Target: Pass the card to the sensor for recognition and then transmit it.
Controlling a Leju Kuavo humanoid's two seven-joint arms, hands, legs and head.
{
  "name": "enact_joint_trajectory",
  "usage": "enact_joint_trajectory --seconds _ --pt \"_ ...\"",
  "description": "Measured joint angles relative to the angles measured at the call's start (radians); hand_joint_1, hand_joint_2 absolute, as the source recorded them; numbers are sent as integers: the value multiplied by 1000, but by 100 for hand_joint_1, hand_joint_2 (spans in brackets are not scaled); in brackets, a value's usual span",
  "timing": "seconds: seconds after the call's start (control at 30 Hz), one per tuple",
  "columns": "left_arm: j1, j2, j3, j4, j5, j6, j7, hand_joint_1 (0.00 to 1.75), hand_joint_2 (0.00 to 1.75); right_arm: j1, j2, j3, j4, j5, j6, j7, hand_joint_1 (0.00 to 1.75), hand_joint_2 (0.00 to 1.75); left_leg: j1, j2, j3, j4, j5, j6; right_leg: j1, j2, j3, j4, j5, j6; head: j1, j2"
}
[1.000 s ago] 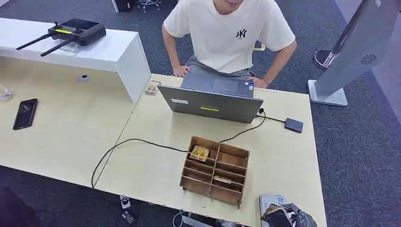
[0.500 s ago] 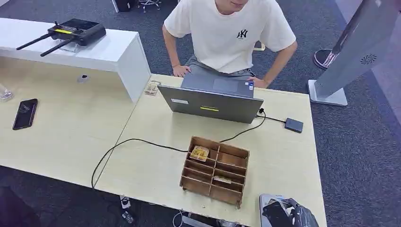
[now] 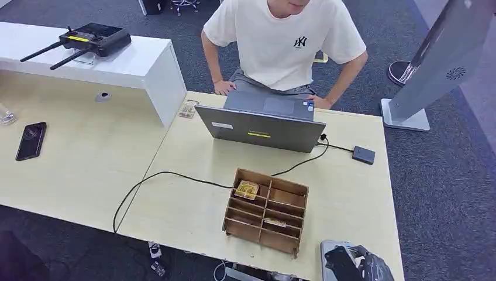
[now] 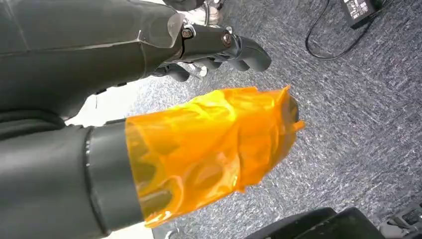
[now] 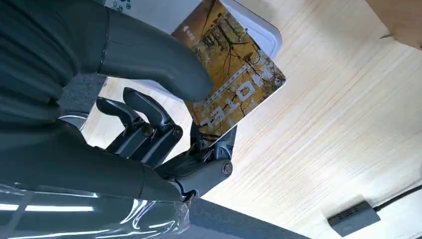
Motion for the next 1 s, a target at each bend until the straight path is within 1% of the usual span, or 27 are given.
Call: enact_joint_trajectory --seconds 1.0 --pt "0 0 0 0 -8 -5 3 0 0 -19 39 -3 32 32 17 -2 175 175 0 0 0 0 0 0 0 0 0 0 0 0 0 0"
